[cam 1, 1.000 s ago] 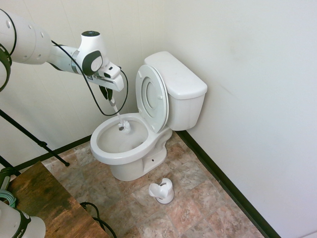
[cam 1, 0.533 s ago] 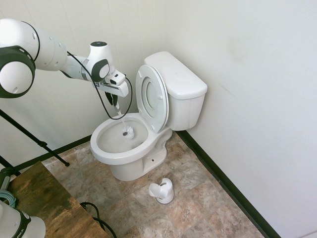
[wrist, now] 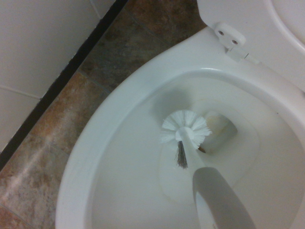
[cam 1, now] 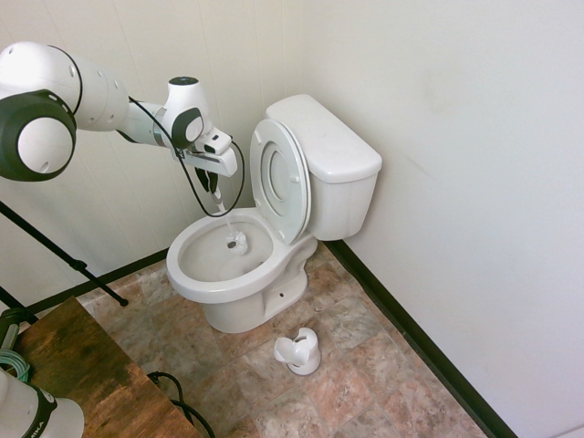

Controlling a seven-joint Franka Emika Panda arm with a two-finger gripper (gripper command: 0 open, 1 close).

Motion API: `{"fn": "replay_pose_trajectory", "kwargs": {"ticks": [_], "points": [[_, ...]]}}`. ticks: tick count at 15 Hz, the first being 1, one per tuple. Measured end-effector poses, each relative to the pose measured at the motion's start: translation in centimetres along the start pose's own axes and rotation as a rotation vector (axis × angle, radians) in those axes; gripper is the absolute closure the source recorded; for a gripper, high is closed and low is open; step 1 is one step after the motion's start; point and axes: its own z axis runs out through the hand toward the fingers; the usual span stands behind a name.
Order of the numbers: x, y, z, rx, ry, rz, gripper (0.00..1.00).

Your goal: Clean the toilet

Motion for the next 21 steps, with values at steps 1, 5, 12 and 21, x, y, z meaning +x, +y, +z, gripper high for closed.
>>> {"fn": "replay_pose_trajectory", "kwargs": {"ticks": [1,5,12,21], "points": [[-0.2,-0.2,0.5,0.001,-0.002,-0.007,1.00],[-1.9,-1.8,2.0,0.011,-0.001,-0.041,1.00],[-4.6,-0.7,2.2,-0.013,-0.050,-0.069,1.00],[-2.2,9.4,2.8,-0.017,-0.107,0.019,1.00]]}}
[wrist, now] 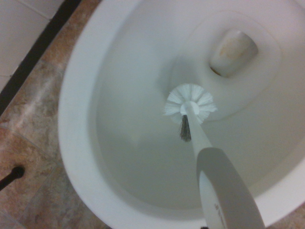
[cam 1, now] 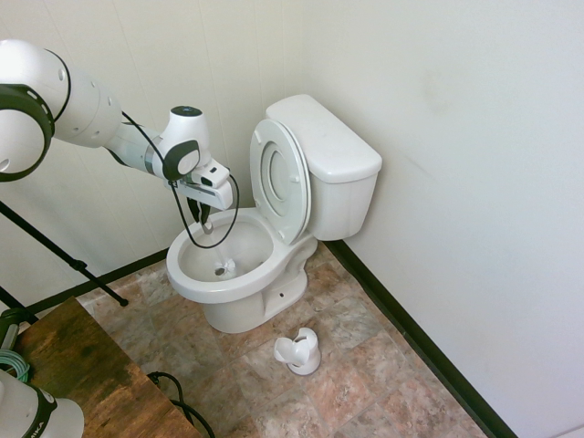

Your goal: Clean the toilet

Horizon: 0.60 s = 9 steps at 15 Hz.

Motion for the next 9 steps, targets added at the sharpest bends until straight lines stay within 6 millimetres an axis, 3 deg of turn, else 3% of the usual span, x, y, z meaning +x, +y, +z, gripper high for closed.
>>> {"fn": "replay_pose_trajectory", "kwargs": {"ticks": [3,5,9], "points": [[2.8,2.7,-0.3,0.002,0.016,0.061,1.00],[4.3,3.5,-0.3,0.014,0.022,0.092,1.00],[6.7,1.4,0.3,0.044,0.054,0.097,1.00]]}}
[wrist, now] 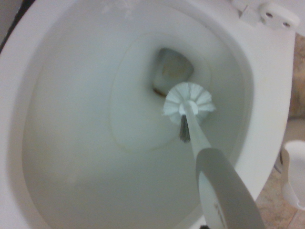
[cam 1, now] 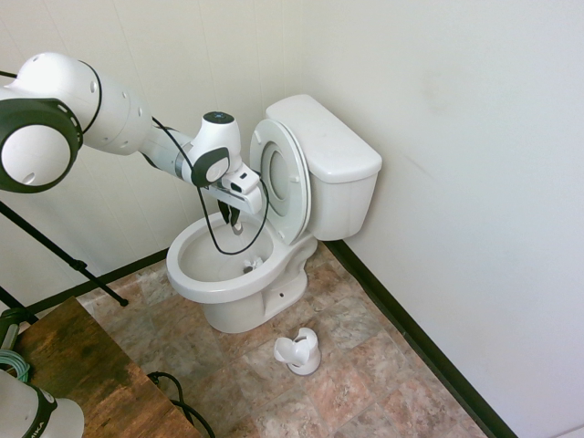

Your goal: Clean the toilet

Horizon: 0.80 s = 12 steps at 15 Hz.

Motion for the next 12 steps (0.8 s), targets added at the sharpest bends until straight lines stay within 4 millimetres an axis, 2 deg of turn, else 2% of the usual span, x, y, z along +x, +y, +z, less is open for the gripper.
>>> {"fn": "replay_pose_trajectory", "kwargs": {"ticks": [3,7,9,12], "points": [[-0.6,-3.9,-0.4,0.024,0.027,-0.029,1.00],[-4.0,-8.6,-0.9,0.001,0.042,-0.088,1.00],[-5.6,-9.8,-0.2,-0.023,0.030,-0.124,1.00],[-7.3,-10.4,0.3,-0.046,0.030,-0.161,1.00]]}}
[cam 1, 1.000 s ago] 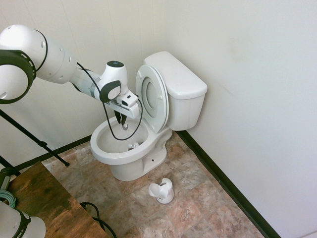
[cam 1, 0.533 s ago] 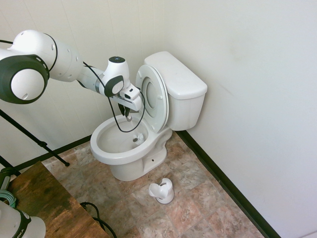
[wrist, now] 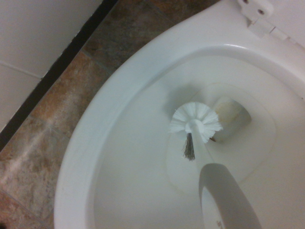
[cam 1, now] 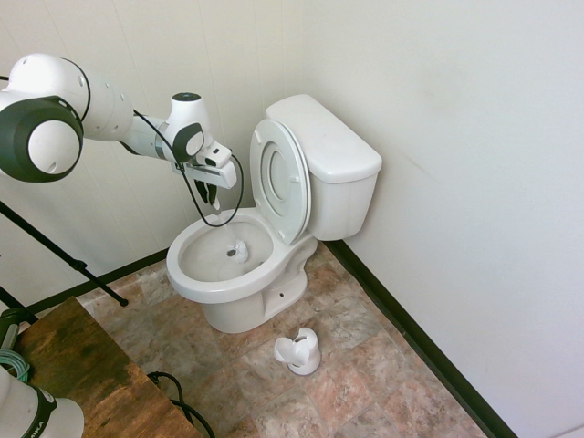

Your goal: Clean the toilet

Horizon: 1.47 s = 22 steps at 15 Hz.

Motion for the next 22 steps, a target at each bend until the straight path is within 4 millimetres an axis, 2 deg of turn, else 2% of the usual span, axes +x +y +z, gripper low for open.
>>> {"fn": "replay_pose_trajectory", "kwargs": {"ticks": [2,5,10,13,15,17,19,22], "points": [[-0.7,0.7,-0.9,0.007,0.006,-0.001,1.00],[-1.7,3.2,-4.8,0.025,0.021,0.012,1.00],[-1.1,9.4,-12.6,0.090,0.079,0.087,1.00],[-2.0,13.7,-17.9,0.113,0.100,0.128,1.00],[-2.6,17.2,-20.4,0.122,0.110,0.169,1.00],[-2.4,21.2,-21.5,0.128,0.123,0.231,1.00],[-1.4,25.0,-21.7,0.131,0.125,0.296,1.00],[0.5,29.5,-20.5,0.113,0.109,0.388,1.00]]}}
